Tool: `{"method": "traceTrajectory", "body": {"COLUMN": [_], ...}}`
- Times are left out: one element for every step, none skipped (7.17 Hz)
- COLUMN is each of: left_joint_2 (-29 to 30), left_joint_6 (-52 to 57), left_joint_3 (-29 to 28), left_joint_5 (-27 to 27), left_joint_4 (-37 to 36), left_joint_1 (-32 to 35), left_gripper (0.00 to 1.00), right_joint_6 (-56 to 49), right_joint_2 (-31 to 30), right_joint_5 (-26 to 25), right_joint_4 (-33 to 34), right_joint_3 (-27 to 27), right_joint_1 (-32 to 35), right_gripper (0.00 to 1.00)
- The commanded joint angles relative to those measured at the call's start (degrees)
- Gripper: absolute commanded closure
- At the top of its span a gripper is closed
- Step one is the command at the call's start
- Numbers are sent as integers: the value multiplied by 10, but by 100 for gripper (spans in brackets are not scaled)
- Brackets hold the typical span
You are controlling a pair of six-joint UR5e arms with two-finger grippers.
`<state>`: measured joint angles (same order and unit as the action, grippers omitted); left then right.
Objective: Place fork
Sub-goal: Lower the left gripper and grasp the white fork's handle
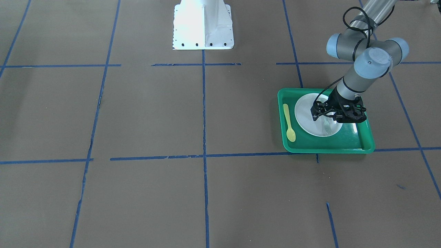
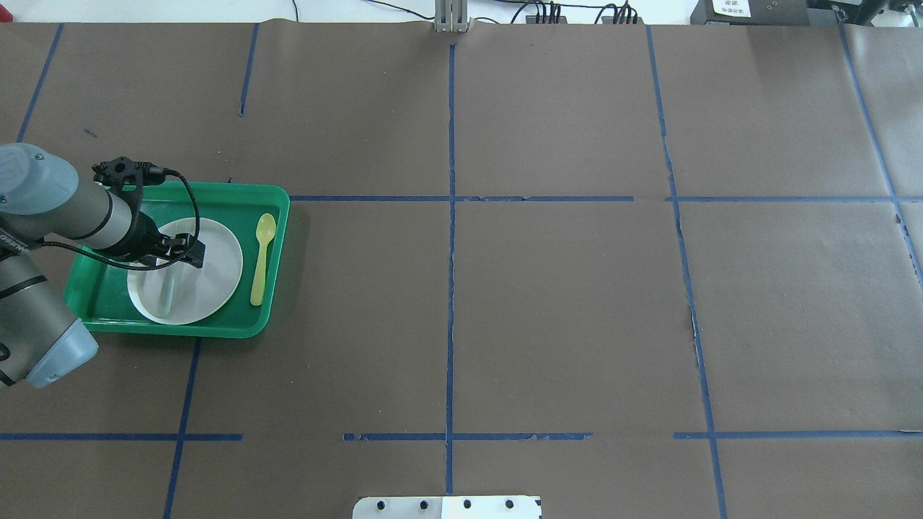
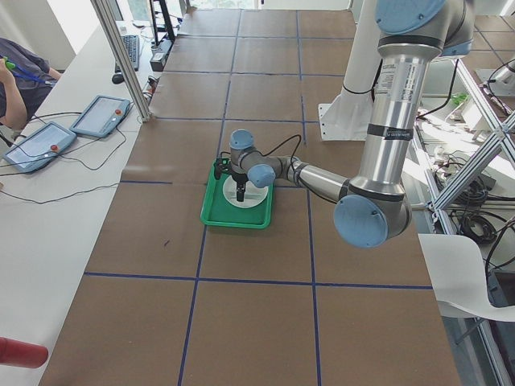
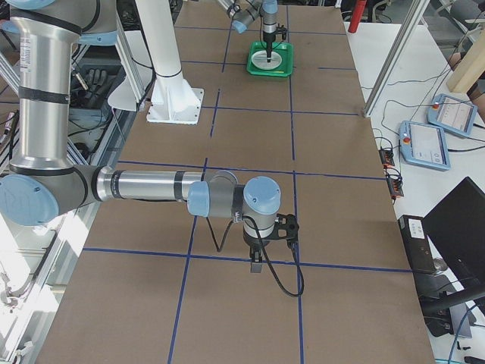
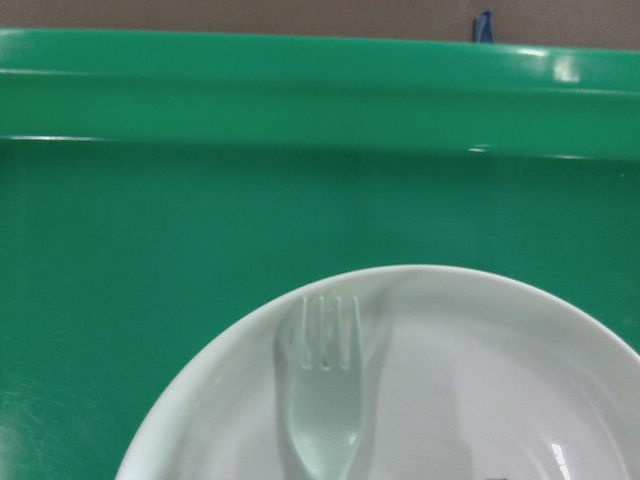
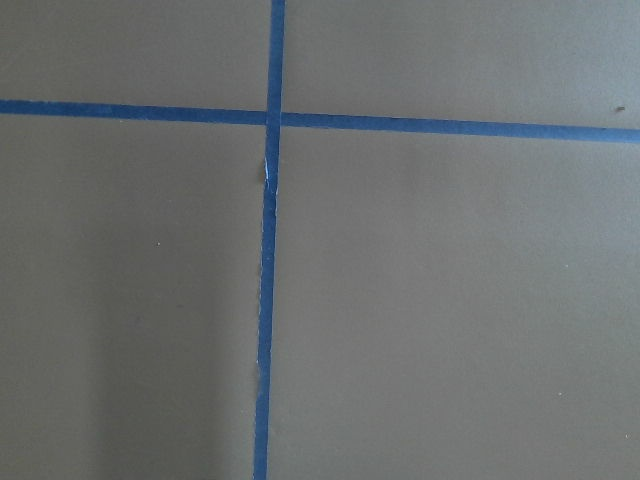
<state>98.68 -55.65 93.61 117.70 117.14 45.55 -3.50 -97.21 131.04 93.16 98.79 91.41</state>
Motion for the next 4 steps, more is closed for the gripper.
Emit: {"method": "traceTrajectory", "body": {"left_joint_2": [-6, -7, -7, -6], "left_joint_6": [-2, -3, -5, -17], "left_joint_3": [2, 2, 3, 5], "left_joint_5": [0, -1, -4, -5], "left_joint_4": [0, -1, -1, -1], "left_joint_1": [0, 0, 0, 1], "left_gripper": [49, 59, 74, 86], "right_joint_6": [1, 1, 0, 1], "right_joint_2": [0, 0, 0, 0], "right_joint_5": [0, 0, 0, 0], "right_joint_4": [0, 0, 0, 0], "right_joint_3": [0, 0, 0, 0], "right_joint_1": [0, 0, 0, 0], "right_gripper": [0, 0, 0, 0]}}
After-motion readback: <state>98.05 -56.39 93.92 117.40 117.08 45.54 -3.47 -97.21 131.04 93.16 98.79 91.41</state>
